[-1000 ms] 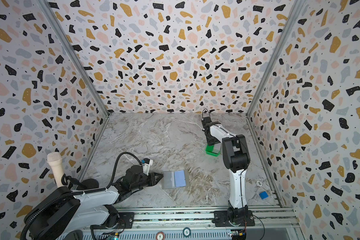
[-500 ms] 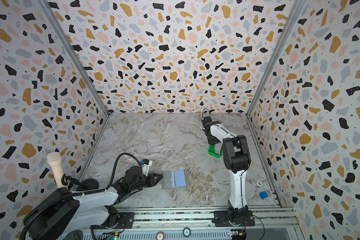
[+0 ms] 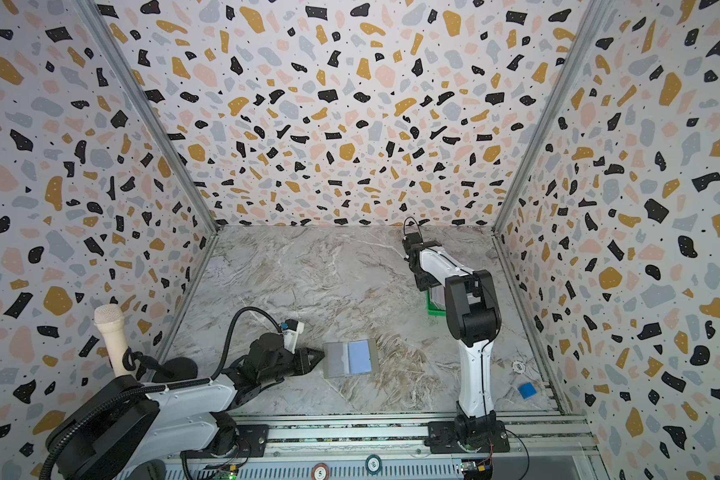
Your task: Put the credit cards into the card holder
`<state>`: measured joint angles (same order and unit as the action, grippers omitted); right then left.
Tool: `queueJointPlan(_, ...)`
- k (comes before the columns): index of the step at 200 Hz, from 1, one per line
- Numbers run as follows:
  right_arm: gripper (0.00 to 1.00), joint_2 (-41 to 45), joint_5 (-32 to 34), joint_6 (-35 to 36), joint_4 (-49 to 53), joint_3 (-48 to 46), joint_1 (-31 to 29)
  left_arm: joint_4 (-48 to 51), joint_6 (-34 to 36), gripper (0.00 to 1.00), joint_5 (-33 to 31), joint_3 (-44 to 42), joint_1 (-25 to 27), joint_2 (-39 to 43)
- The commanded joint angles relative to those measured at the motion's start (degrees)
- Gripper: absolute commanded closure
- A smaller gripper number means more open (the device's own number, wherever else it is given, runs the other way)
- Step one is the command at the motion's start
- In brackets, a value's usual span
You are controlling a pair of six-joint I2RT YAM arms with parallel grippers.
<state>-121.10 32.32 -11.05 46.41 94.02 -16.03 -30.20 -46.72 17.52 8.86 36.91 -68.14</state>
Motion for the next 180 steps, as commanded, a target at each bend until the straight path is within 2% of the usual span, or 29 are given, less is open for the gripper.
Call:
queueJointPlan(1,0.33,3.9,2.3,-0.2,1.9,1.0,0.8,-2.4,0.5,0.73,0.4,-0.6,-0.3,0.8)
queueJointPlan(20,0.34,4.4,2.7,-0.1,2.3,1.1,1.2,-2.5,0.5,0.73,0.4,-0.6,-0.3,0.8)
queueJointPlan(78,0.46,6.2,2.4,0.4,2.3,0.4,2.8,-2.3,0.5,0.73,0.5,-0.7,-0.3,0.9)
queueJointPlan(180,0.7,8.6,0.2,0.5,0.8,-4.9,5.1,-2.2,0.7,0.73,0.4,-0.9,-0.4,0.8)
